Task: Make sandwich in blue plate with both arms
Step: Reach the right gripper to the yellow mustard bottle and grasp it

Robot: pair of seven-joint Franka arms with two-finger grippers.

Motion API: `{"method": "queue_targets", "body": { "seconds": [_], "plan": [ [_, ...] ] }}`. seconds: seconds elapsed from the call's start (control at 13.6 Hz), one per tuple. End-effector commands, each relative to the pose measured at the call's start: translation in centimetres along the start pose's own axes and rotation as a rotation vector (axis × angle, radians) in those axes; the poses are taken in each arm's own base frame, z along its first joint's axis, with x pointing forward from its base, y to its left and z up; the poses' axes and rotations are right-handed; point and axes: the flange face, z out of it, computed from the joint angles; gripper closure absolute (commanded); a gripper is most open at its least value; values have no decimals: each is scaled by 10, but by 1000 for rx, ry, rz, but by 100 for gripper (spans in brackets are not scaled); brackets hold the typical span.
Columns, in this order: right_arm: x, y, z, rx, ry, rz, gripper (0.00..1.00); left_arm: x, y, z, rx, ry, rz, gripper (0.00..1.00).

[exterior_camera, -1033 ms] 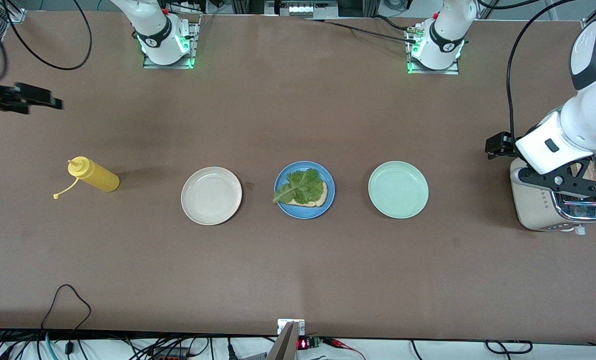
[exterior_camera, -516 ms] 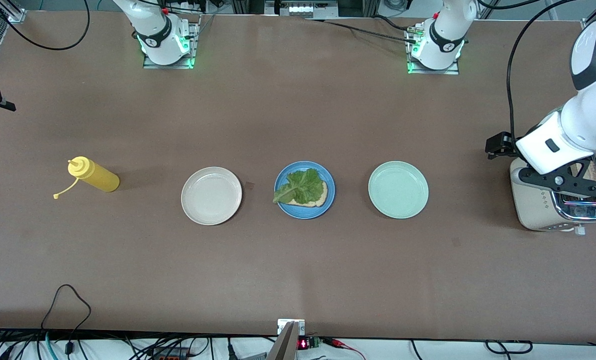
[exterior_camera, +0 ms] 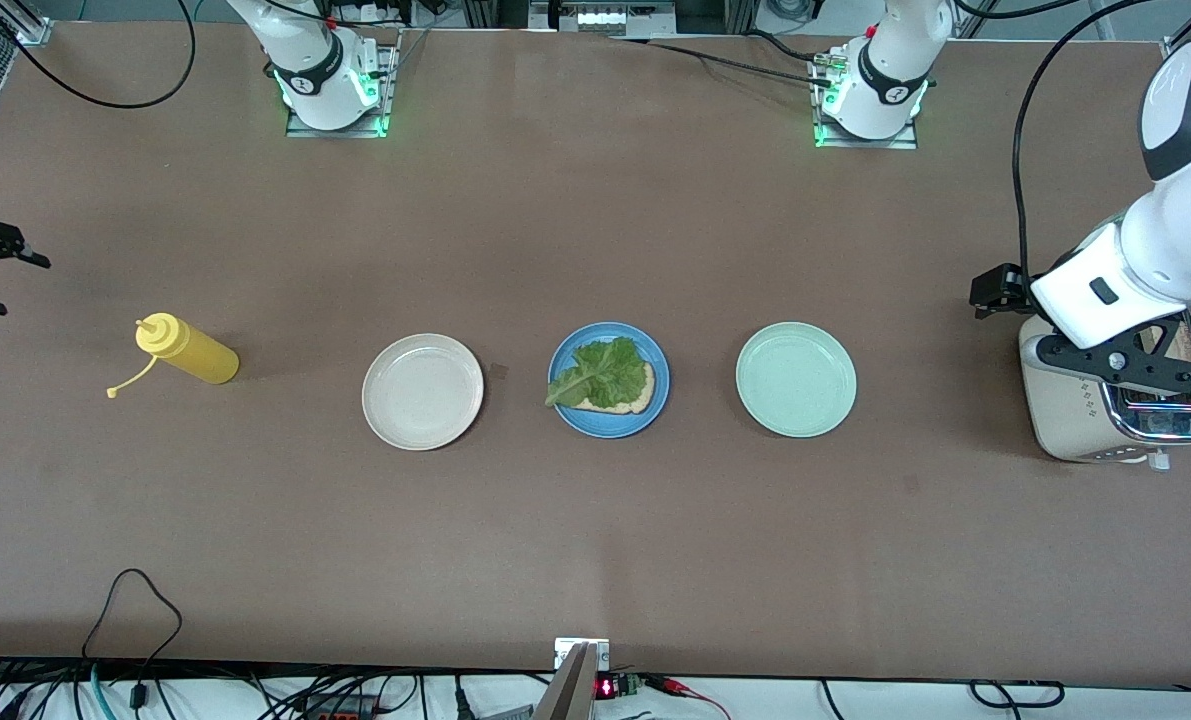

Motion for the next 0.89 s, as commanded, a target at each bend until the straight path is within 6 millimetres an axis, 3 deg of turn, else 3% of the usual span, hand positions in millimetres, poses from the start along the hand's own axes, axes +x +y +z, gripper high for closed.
{"method": "queue_targets", "body": {
  "seconds": [0.0, 0.22, 0.59, 0.81],
  "plan": [
    [-19, 40, 43, 27, 136, -101, 0, -6, 1, -8, -8, 2, -8, 0],
    [-22, 64, 92, 56, 291, -164, 0, -6, 0, -8, -9, 2, -9, 0],
    [-30, 79, 139, 122, 507, -269, 0, -6, 1, -8, -8, 2, -8, 0],
    [-24, 71, 156, 155, 646, -393, 0, -6, 0, -8, -9, 2, -9, 0]
  ]
}}
